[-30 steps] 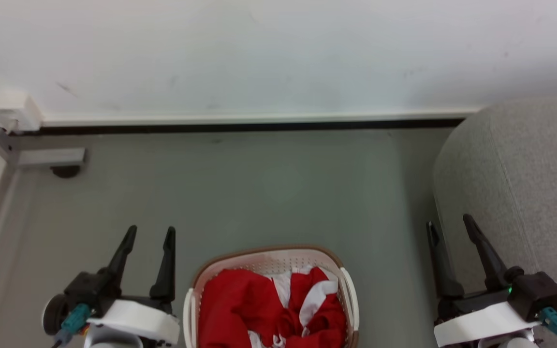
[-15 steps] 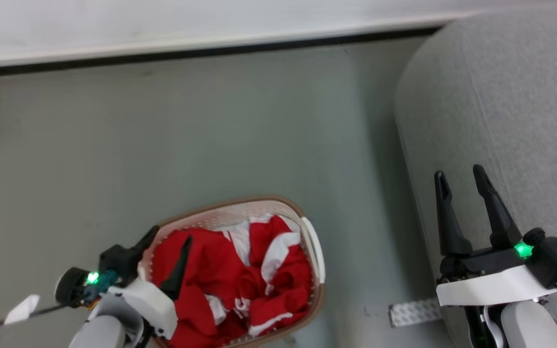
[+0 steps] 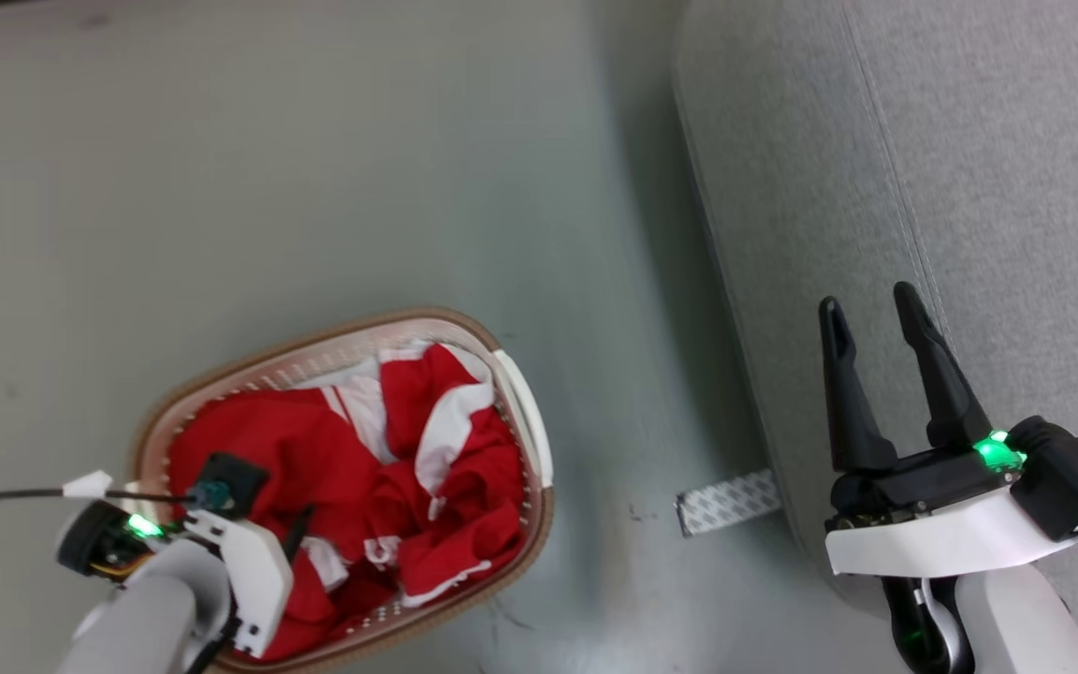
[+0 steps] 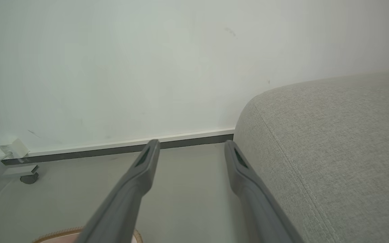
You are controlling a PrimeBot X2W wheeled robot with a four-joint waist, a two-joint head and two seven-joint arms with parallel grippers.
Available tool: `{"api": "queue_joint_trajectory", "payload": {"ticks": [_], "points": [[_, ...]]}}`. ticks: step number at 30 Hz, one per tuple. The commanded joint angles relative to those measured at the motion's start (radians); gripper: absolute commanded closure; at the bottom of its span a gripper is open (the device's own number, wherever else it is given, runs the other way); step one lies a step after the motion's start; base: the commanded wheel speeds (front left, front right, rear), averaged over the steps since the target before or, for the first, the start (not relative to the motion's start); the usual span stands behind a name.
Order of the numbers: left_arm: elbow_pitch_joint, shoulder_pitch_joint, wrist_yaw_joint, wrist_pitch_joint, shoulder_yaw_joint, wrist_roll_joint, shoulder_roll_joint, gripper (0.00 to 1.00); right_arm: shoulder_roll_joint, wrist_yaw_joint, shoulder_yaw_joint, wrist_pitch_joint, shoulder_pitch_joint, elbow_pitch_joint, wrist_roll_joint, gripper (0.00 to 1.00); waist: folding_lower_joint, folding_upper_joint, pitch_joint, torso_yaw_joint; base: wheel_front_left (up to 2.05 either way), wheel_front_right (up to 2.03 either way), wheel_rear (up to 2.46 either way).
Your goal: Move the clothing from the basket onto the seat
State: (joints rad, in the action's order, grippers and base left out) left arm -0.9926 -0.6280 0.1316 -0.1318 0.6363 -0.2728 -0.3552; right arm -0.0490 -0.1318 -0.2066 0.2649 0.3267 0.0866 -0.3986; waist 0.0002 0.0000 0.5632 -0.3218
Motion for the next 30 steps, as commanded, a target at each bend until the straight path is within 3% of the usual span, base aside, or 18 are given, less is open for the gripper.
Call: {"api": "queue_joint_trajectory", "payload": {"ticks": [1,9,19,20,21,22,30], "points": [[-0.018,-0.021,-0.002,0.005,0.014,-0.015,-0.015,0.00,-0.002,0.002,-0.005,-0.001,0.012,-0.004,-0.006,0.00,-0.0002,0.0000,0.045,-0.039,0.00,0.00,0.00],[-0.116,-0.091,-0.002,0.030,0.178,-0.054,-0.040,0.00,-0.002,0.002,-0.039,-0.001,0.020,-0.012,-0.035,0.00,-0.0002,0.0000,0.110,-0.094,0.00,0.00,0.00],[-0.193,-0.170,-0.002,0.142,0.391,-0.028,-0.049,0.00,-0.003,0.002,-0.065,-0.001,0.022,-0.026,-0.065,0.00,-0.0002,0.0000,0.166,-0.130,0.00,0.00,0.00],[-0.198,-0.177,-0.002,0.147,0.402,-0.030,-0.047,0.39,-0.002,0.002,-0.069,-0.001,0.021,-0.027,-0.066,0.00,-0.0002,0.0000,0.168,-0.131,0.00,0.00,0.00],[-0.203,-0.184,-0.002,0.148,0.411,-0.038,-0.044,0.92,-0.003,0.002,-0.071,-0.001,0.021,-0.029,-0.066,0.00,-0.0002,0.0000,0.169,-0.132,0.00,0.00,0.00],[-0.206,-0.192,-0.002,0.148,0.419,-0.044,-0.041,1.00,-0.003,0.002,-0.072,-0.001,0.022,-0.029,-0.068,0.00,-0.0002,0.0000,0.171,-0.132,0.00,0.00,0.00],[-0.235,-0.212,-0.002,0.126,0.447,-0.097,-0.023,1.00,-0.003,0.002,-0.066,-0.001,0.039,-0.031,-0.064,0.00,-0.0002,0.0000,0.161,-0.126,0.00,0.00,0.00]]}}
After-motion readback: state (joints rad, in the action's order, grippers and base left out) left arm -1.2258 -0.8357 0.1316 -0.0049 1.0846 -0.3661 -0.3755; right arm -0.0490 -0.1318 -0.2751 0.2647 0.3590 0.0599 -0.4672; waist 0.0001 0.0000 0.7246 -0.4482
